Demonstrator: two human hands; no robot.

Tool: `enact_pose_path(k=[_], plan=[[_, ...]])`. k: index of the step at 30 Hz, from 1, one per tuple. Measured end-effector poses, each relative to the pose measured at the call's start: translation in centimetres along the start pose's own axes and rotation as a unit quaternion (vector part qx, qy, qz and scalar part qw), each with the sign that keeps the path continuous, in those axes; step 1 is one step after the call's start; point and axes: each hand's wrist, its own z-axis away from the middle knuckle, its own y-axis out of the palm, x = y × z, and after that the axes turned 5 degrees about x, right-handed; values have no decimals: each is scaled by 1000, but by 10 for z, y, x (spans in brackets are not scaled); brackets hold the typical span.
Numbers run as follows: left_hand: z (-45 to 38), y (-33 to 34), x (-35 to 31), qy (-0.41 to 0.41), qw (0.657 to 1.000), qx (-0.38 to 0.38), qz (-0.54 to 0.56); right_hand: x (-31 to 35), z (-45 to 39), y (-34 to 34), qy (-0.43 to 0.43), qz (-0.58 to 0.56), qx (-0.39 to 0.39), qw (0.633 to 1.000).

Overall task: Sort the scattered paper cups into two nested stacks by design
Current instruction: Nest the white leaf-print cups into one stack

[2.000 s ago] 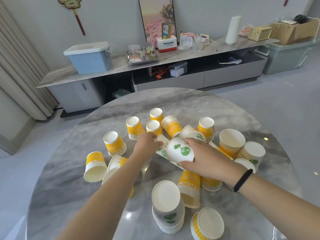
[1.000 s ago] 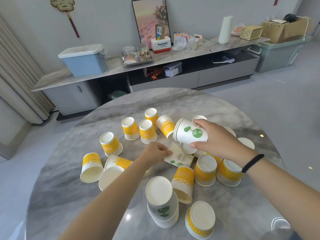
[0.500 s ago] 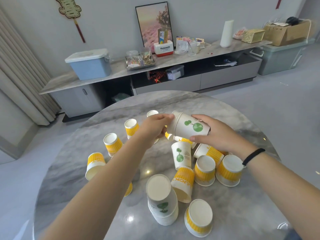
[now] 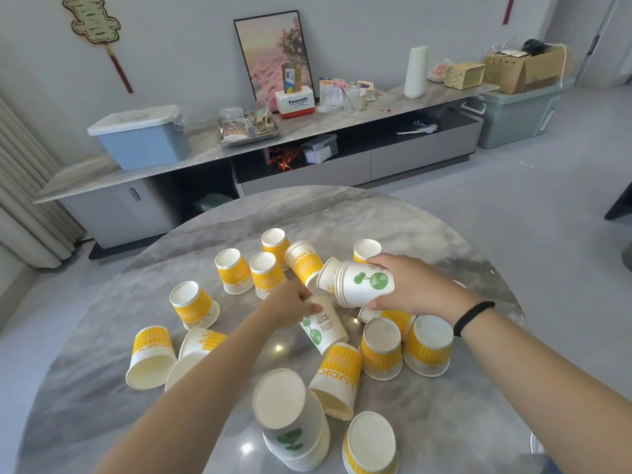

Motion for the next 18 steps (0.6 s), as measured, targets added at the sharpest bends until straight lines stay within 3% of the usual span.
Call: enact_pose_path(k=[5, 8, 10, 13, 15, 18], plan=[[4, -31, -5, -27, 974, -98, 201, -1, -1, 5, -9, 4, 18, 1000], [14, -36, -28, 15, 954, -34, 297, 4, -4, 11, -17, -63, -14, 998], [17, -34, -42, 44, 944, 10, 327, 7, -10, 11, -34, -90, -54, 994], [13, -36, -54, 97, 955, 11, 280, 8, -18, -1, -53, -114, -100, 987], [11, -37, -58, 117, 957, -8, 264, 3, -20, -12, -54, -145, -98, 983], [7, -36, -58, 94, 933, -33, 346, -9, -20, -26, -36, -215, -72, 973]])
